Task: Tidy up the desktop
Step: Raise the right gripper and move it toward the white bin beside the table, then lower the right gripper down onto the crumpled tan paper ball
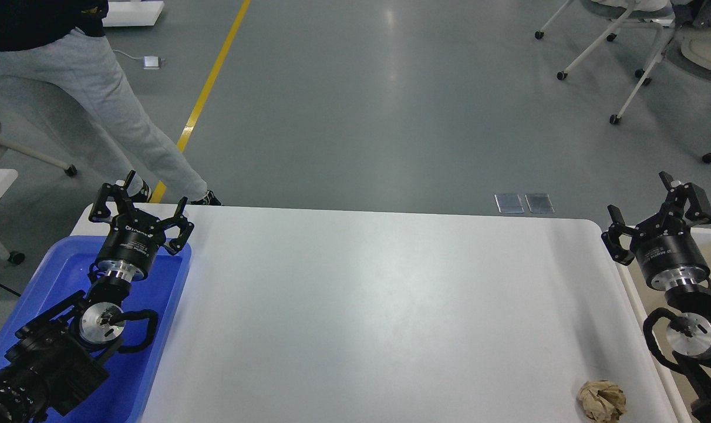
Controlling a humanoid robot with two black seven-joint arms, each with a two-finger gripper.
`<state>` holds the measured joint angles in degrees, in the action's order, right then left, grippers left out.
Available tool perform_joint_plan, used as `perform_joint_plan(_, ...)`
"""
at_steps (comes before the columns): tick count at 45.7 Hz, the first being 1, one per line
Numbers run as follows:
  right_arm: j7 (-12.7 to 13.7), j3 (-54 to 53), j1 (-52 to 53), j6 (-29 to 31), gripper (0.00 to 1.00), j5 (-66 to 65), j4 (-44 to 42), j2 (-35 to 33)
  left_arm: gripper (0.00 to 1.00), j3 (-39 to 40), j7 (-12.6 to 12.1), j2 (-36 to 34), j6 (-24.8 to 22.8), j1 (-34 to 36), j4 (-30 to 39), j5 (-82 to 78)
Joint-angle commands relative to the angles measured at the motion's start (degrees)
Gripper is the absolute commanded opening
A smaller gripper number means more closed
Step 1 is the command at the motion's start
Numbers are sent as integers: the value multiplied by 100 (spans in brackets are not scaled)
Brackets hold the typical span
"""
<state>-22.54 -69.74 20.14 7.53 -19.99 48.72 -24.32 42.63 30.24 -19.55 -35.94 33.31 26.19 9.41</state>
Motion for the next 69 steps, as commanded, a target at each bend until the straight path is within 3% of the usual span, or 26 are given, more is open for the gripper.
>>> perform_joint_plan(1,31,-4,-221,-15,99,47,41,-327,100,0,-1,4,-1,0,0,0)
perform_joint_plan(13,189,-13,-300,91,99,556,172,-679,100,0,-1,4,-1,0,0,0)
perform_joint_plan(22,734,-22,-300,-15,99,733,673,-890,100,0,-1,-5,-1,0,0,0)
perform_joint_plan(44,936,1234,-397,-279,99,698,2009,-2384,100,0,-1,-5,-1,9,0,0)
perform_joint_plan(51,1392,1261,-388,-279,99,575,2369,-2761,100,0,-1,4,-9,9,0,0)
perform_joint_plan(63,2403,1314,-397,-33,99,-66,3151,-3667,100,0,-10,-5,-1,9,0,0)
perform_joint_plan(69,2500,1559,-397,441,99,-830,3371,-4132,100,0,-1,4,-9,9,0,0)
